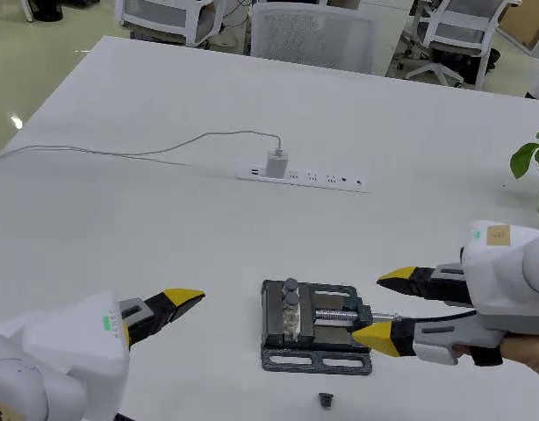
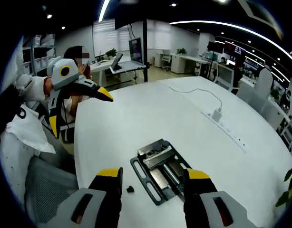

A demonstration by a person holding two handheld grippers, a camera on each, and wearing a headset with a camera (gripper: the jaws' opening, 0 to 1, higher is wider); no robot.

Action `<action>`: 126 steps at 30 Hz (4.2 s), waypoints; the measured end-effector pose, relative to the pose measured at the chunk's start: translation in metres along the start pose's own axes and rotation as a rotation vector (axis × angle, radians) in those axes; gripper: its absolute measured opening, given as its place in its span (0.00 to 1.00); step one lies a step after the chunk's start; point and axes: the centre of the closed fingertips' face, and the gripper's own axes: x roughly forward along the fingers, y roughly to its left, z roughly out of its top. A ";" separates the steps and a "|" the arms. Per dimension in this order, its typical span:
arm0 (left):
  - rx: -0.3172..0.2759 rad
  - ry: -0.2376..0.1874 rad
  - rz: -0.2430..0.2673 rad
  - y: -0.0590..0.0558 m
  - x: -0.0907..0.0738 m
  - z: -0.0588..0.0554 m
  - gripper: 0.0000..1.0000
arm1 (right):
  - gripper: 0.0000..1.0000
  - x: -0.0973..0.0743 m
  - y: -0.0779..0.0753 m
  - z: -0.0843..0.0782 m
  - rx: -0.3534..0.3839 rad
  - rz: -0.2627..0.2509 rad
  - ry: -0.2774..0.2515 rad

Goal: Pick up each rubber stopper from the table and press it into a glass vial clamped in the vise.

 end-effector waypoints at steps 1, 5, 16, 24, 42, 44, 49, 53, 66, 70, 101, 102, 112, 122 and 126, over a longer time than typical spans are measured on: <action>0.002 0.002 0.000 0.000 0.000 0.000 0.96 | 0.51 -0.002 0.001 -0.003 0.002 0.001 -0.009; 0.005 0.009 -0.001 -0.001 0.001 0.000 0.96 | 0.57 -0.008 0.005 -0.012 0.003 0.007 -0.022; 0.013 0.031 -0.008 -0.006 0.005 -0.001 0.99 | 0.72 -0.015 0.025 -0.039 -0.006 0.060 -0.075; 0.015 0.039 -0.013 -0.007 0.007 -0.001 0.99 | 0.72 -0.014 0.033 -0.060 -0.039 0.080 -0.057; 0.013 0.039 -0.017 -0.007 0.008 0.000 0.99 | 0.51 -0.001 0.040 -0.083 -0.094 0.104 0.007; 0.013 0.039 -0.015 -0.007 0.008 -0.001 0.99 | 0.47 0.002 0.042 -0.084 -0.100 0.111 0.009; 0.011 0.038 -0.017 -0.007 0.008 -0.001 0.99 | 0.36 0.010 0.045 -0.082 -0.108 0.123 0.011; 0.008 0.038 -0.017 -0.007 0.009 -0.001 0.98 | 0.29 0.017 0.047 -0.082 -0.116 0.135 0.018; -0.002 0.036 -0.020 -0.006 0.010 -0.002 0.98 | 0.14 0.045 0.050 -0.078 -0.146 0.180 0.045; -0.008 0.037 -0.019 -0.005 0.011 -0.004 0.98 | 0.07 0.053 0.051 -0.081 -0.175 0.198 0.070; -0.032 0.033 -0.015 -0.002 0.014 -0.006 0.96 | 0.00 0.082 0.053 -0.099 -0.346 0.257 0.198; -0.032 0.033 -0.015 -0.002 0.014 -0.006 0.96 | 0.00 0.082 0.053 -0.099 -0.348 0.258 0.198; -0.034 0.032 -0.019 -0.002 0.016 -0.006 0.96 | 0.00 0.084 0.053 -0.099 -0.328 0.251 0.201; -0.036 0.032 -0.026 -0.003 0.018 -0.006 0.95 | 0.00 0.084 0.052 -0.098 -0.299 0.224 0.203; -0.038 0.033 -0.027 -0.004 0.018 -0.007 0.95 | 0.00 0.084 0.054 -0.097 -0.295 0.218 0.198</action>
